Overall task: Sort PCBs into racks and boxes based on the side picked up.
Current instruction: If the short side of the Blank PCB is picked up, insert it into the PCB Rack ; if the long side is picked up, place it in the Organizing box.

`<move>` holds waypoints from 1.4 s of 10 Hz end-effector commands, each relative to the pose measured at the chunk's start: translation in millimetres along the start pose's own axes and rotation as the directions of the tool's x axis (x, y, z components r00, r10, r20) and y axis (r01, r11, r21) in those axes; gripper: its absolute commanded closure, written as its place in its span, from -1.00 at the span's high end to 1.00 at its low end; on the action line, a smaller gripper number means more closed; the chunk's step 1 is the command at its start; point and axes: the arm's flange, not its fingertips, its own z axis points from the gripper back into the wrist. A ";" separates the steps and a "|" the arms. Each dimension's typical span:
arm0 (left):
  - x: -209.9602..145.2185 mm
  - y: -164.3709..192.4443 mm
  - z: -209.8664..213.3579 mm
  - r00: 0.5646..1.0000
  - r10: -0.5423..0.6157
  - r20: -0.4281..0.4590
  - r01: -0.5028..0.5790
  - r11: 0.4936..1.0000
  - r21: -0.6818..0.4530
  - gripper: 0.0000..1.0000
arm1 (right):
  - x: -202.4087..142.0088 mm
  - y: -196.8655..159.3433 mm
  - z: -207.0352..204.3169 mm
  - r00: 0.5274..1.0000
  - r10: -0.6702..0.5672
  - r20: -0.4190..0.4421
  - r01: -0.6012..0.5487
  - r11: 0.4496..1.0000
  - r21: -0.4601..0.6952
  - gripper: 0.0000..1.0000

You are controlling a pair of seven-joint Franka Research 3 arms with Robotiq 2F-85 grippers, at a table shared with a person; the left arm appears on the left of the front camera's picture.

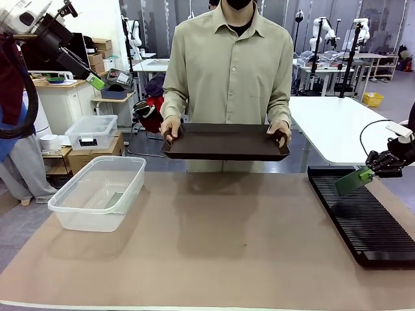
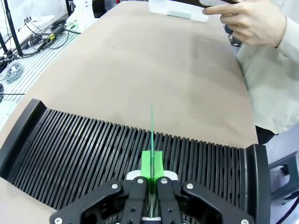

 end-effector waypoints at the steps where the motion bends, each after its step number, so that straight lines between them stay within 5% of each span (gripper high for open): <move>1: -0.6 -1.3 -0.2 1.000 -0.002 -0.001 0.002 1.000 -0.001 1.00 | -3.7 -5.3 3.6 1.000 0.012 0.006 -0.012 0.999 0.031 -0.96; 14: -0.6 -1.3 -0.2 1.000 -0.002 -0.001 0.002 1.000 -0.001 1.00 | -28.1 -29.1 -16.4 0.989 -0.093 0.114 0.093 0.996 0.004 -0.96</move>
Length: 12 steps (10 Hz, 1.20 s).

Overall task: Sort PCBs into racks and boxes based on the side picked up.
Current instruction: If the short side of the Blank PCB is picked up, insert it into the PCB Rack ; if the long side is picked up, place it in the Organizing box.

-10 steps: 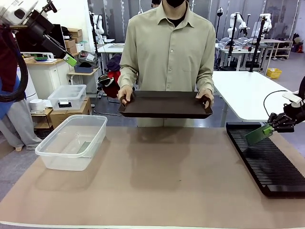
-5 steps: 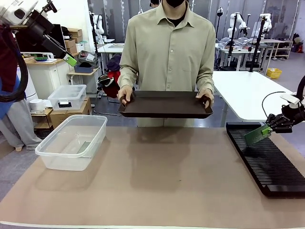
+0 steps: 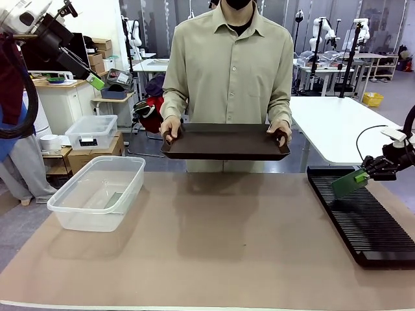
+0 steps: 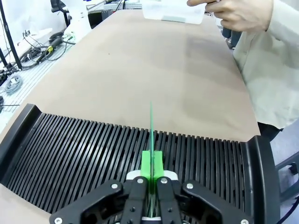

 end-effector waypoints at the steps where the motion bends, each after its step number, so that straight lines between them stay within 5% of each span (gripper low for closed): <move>1: -0.6 -1.4 -0.2 1.000 -0.002 -0.001 0.002 1.000 -0.001 1.00 | -2.4 -16.7 -7.7 0.997 -0.032 0.065 0.032 0.999 -0.001 -0.96; 10: -0.6 -1.4 -0.2 1.000 -0.002 -0.001 0.002 1.000 -0.001 1.00 | -10.6 -22.2 -17.7 0.993 -0.079 0.090 0.076 0.997 0.034 -0.96; 12: -0.6 -1.4 -0.2 1.000 -0.002 -0.001 0.002 1.000 -0.001 1.00 | -9.5 -22.1 -18.1 0.994 -0.082 0.070 0.079 0.996 0.047 -0.56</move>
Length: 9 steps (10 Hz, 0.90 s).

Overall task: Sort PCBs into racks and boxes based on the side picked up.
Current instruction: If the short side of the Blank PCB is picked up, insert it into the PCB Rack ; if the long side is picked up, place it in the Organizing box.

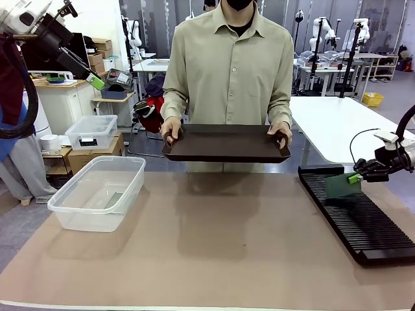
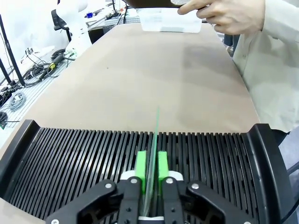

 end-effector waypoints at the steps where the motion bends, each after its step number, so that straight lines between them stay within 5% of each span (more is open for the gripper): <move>1: -0.6 -1.4 -0.2 1.000 -0.002 -0.001 0.002 1.000 -0.001 1.00 | 4.0 -7.4 1.3 1.000 -0.019 -0.012 0.019 1.000 0.019 -0.28; 7: -0.6 -1.4 -0.2 1.000 -0.002 -0.001 0.002 1.000 -0.001 1.00 | 15.2 -2.9 9.1 1.000 0.021 -0.021 -0.021 1.000 -0.015 0.91; 9: -0.6 -1.4 -0.2 1.000 -0.002 -0.001 0.002 1.000 -0.001 1.00 | 35.2 5.8 21.6 0.999 0.041 -0.036 -0.043 0.997 -0.056 1.00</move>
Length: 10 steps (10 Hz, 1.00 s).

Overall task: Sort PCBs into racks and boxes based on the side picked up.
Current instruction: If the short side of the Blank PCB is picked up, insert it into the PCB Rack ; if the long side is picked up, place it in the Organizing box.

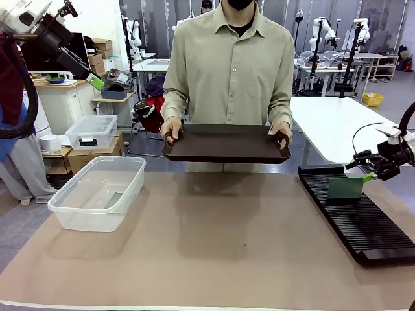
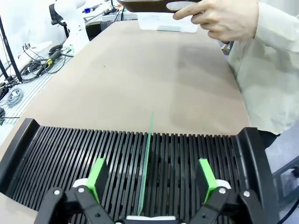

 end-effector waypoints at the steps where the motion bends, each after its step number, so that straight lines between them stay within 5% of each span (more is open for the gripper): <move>1: -0.6 -1.3 -0.2 1.000 -0.002 -0.001 0.002 1.000 -0.001 1.00 | 23.6 10.6 8.9 1.000 0.006 -0.020 -0.007 0.999 -0.052 1.00; 10: -0.6 -1.3 -0.2 1.000 -0.002 -0.001 0.002 1.000 -0.001 1.00 | 43.7 14.2 27.8 0.999 0.004 -0.045 -0.006 0.998 -0.065 1.00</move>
